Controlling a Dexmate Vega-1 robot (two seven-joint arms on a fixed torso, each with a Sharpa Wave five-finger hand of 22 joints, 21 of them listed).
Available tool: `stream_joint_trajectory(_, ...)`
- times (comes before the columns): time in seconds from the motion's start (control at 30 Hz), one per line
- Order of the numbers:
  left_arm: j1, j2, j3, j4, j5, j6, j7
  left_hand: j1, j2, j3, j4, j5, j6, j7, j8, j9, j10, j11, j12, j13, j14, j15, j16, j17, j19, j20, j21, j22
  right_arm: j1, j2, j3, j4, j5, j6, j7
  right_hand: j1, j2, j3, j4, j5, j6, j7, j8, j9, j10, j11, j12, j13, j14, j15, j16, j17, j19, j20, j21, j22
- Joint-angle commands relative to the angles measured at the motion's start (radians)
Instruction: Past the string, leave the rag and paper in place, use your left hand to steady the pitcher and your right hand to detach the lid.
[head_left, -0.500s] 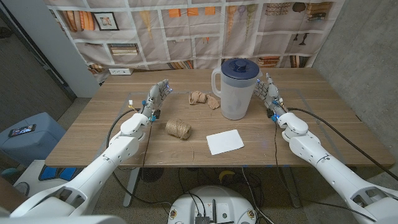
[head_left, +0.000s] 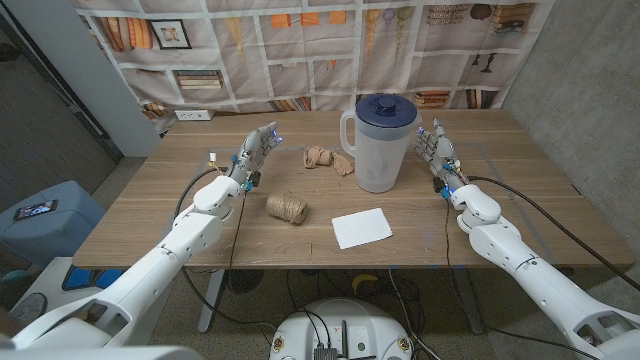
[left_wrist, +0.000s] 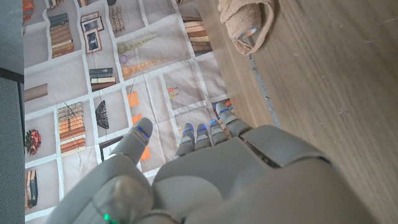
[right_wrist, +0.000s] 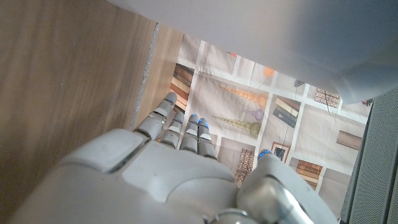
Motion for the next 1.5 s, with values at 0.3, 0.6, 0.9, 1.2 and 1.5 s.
stream_joint_trajectory(0.3, -0.007, 0.112, -0.022, -0.134, -0.021, 0.099, -0.07, 0.023, 0.023, 0.0, -0.032, 0.003, 0.017, -0.004, 0.008, 0.004, 0.015, -0.008, 0.007, 0.002, 0.002, -0.01, -0.001, 0.003, 0.009, 0.004, -0.008, 0.003, 0.012, 0.011, -0.009, 0.021, -0.006, 0.015, 0.021, 0.017, 0.007, 0.012, -0.005, 0.009, 0.0, 0.009, 0.003, 0.001, 0.0, 0.002, 0.002, -0.003, -0.007, -0.006, 0.002, -0.008, -0.019, -0.014, 0.0, 0.003)
stream_joint_trajectory(0.6, -0.048, 0.123, -0.003, -0.126, -0.003, 0.092, -0.124, 0.06, -0.007, 0.001, -0.107, 0.008, 0.035, -0.02, 0.015, 0.004, 0.039, -0.024, 0.009, 0.003, 0.012, -0.02, 0.0, 0.004, 0.022, 0.003, -0.025, 0.003, 0.017, 0.007, -0.013, 0.03, -0.017, 0.015, 0.02, 0.021, 0.009, 0.016, -0.009, 0.011, -0.011, 0.009, 0.0, 0.001, -0.007, 0.0, 0.0, -0.006, -0.013, -0.008, 0.002, -0.016, -0.024, -0.022, 0.001, 0.003)
stream_joint_trajectory(0.9, -0.087, 0.162, 0.015, -0.15, -0.003, 0.139, -0.197, 0.09, -0.034, -0.004, -0.151, 0.008, 0.025, -0.031, 0.013, 0.005, 0.048, -0.031, 0.008, 0.005, 0.011, -0.006, -0.002, 0.005, 0.024, 0.01, -0.039, 0.003, 0.017, 0.004, -0.015, 0.04, -0.023, 0.016, 0.018, 0.025, 0.013, 0.021, -0.013, 0.012, -0.003, 0.005, 0.004, 0.001, -0.006, 0.0, 0.002, -0.008, -0.013, -0.011, 0.003, -0.022, -0.022, -0.027, 0.004, 0.002)
stream_joint_trajectory(1.2, -0.118, 0.171, 0.027, -0.132, -0.016, 0.137, -0.275, 0.113, -0.054, -0.009, -0.163, 0.007, 0.007, -0.037, 0.009, 0.006, 0.048, -0.031, 0.007, 0.007, 0.008, -0.013, -0.002, 0.006, 0.019, 0.014, -0.051, 0.004, 0.023, 0.001, -0.019, 0.046, -0.036, 0.021, 0.018, 0.027, 0.016, 0.025, -0.015, 0.013, 0.0, 0.006, 0.005, 0.001, -0.006, 0.0, 0.003, -0.009, -0.013, -0.012, 0.004, -0.026, -0.023, -0.027, 0.005, 0.002)
stream_joint_trajectory(1.5, -0.184, 0.161, 0.062, -0.078, -0.007, 0.137, -0.366, 0.158, -0.081, -0.01, -0.166, 0.009, -0.007, -0.006, 0.015, 0.01, 0.066, -0.013, 0.014, 0.013, 0.043, -0.003, 0.009, 0.009, 0.019, 0.025, -0.065, 0.004, 0.012, -0.011, -0.02, 0.021, -0.046, 0.007, 0.003, 0.03, 0.018, 0.029, -0.017, 0.013, 0.005, -0.005, 0.007, 0.001, -0.008, 0.001, 0.003, -0.01, -0.013, -0.012, 0.006, -0.032, -0.024, -0.026, 0.006, 0.002)
